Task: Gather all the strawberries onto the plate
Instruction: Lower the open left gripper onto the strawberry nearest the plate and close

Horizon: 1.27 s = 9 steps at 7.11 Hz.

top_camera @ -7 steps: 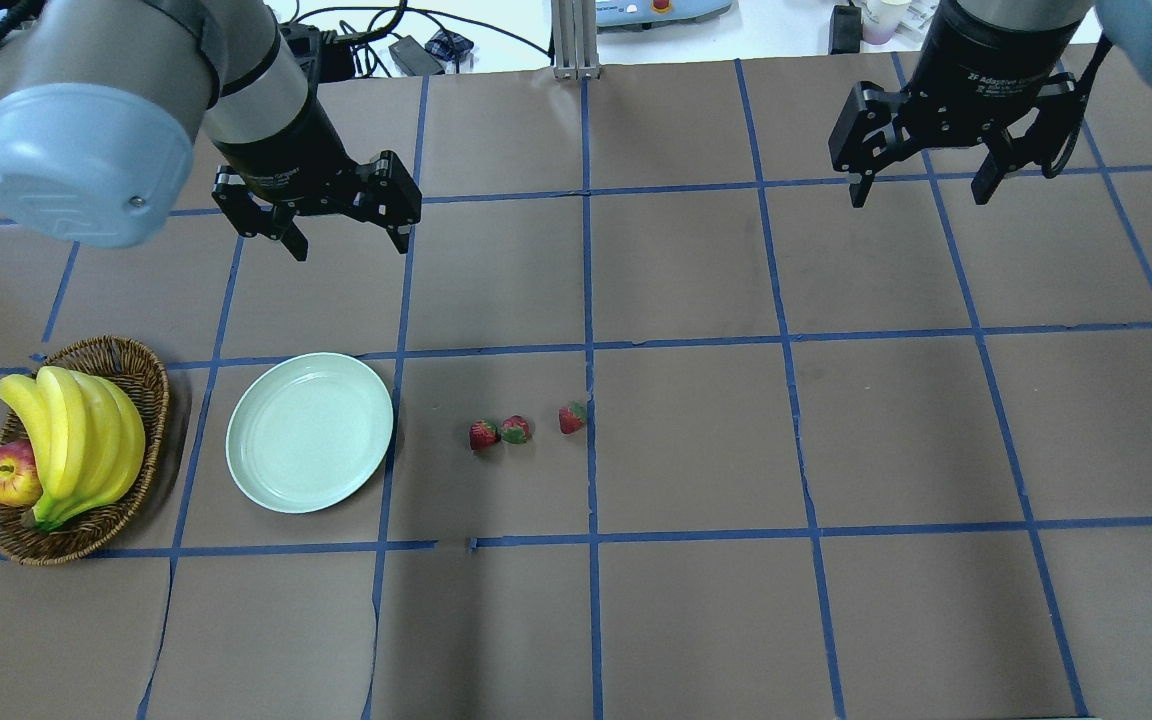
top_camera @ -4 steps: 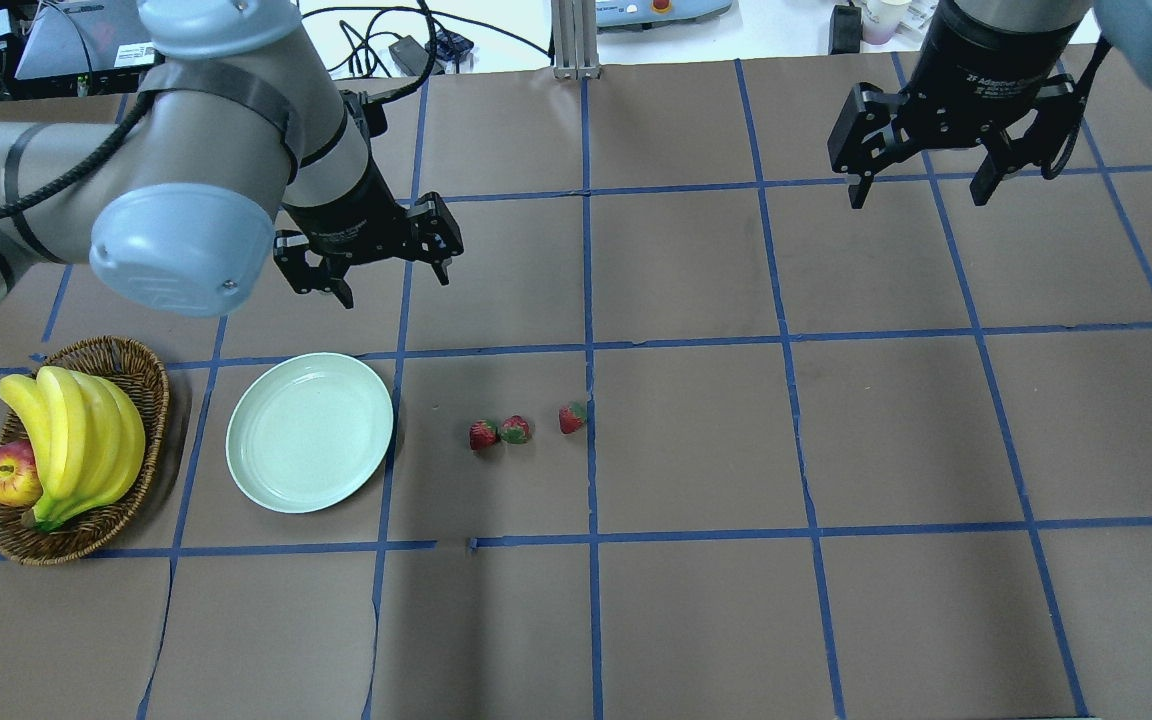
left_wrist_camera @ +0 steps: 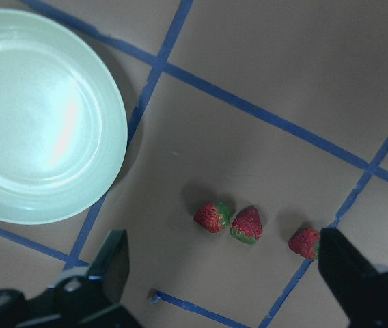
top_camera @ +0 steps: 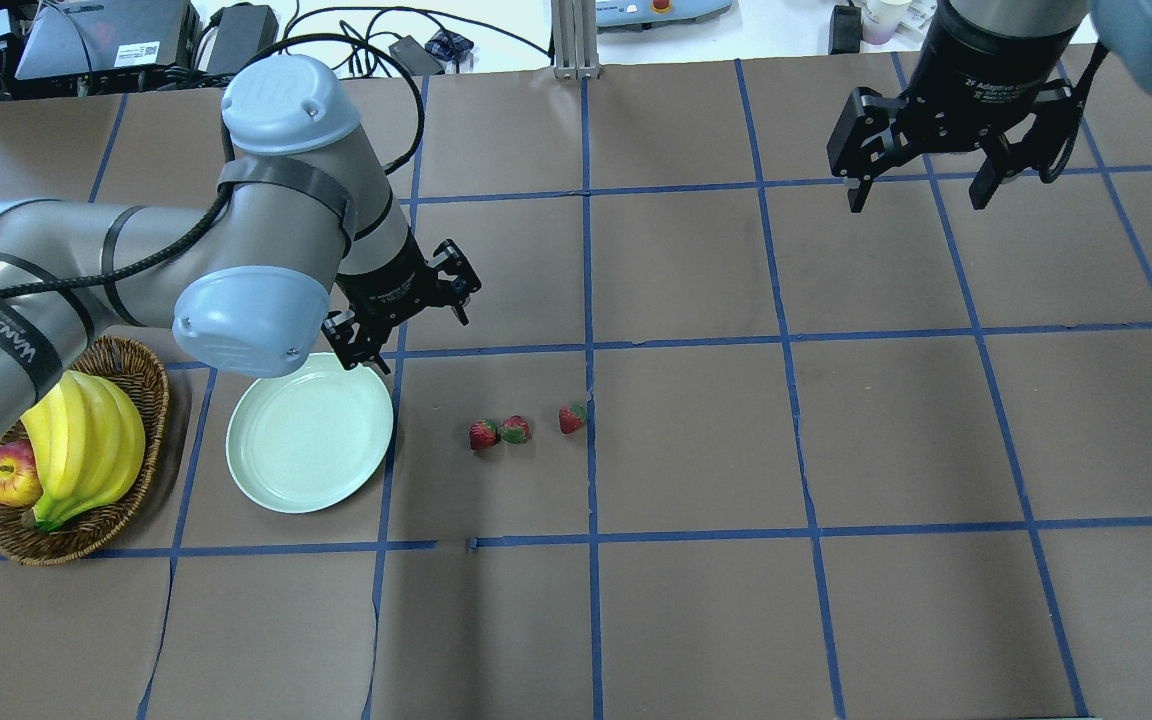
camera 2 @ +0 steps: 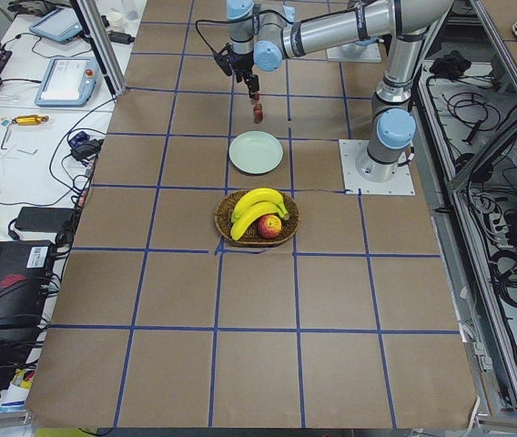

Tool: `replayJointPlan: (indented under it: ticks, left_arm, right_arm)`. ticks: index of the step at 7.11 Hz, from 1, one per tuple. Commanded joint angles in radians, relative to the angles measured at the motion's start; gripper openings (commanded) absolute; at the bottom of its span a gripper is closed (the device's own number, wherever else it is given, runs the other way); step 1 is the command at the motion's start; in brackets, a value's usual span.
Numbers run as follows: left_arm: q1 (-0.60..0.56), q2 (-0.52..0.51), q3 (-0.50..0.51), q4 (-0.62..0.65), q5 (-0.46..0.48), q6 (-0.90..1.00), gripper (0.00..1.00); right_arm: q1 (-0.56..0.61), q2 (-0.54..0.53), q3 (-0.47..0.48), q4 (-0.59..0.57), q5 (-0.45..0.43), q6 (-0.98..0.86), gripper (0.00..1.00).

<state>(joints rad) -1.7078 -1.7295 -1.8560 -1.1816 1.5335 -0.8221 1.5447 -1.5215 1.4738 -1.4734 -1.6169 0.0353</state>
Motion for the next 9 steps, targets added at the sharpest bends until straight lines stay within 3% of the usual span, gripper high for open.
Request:
replayJointPlan:
  ticks: [1, 3, 6, 9]
  left_arm:
    - [-0.012, -0.018, -0.055, 0.036, 0.000, -0.295, 1.00]
    - [-0.030, -0.024, -0.087, 0.025, -0.009, -0.369, 1.00]
    - [-0.032, -0.077, -0.124, 0.091, -0.007, -0.682, 1.00]
    - [-0.065, -0.148, -0.134, 0.190, -0.001, -0.700, 1.00]
  right_arm:
    - [0.000, 0.000, 0.003, 0.002, -0.001, 0.000, 1.00]
    - [0.000, 0.000, 0.006, -0.001, -0.001, 0.000, 1.00]
    - [0.000, 0.000, 0.008, -0.001, -0.001, 0.000, 1.00]
    - [0.000, 0.000, 0.008, -0.001, -0.001, 0.000, 1.00]
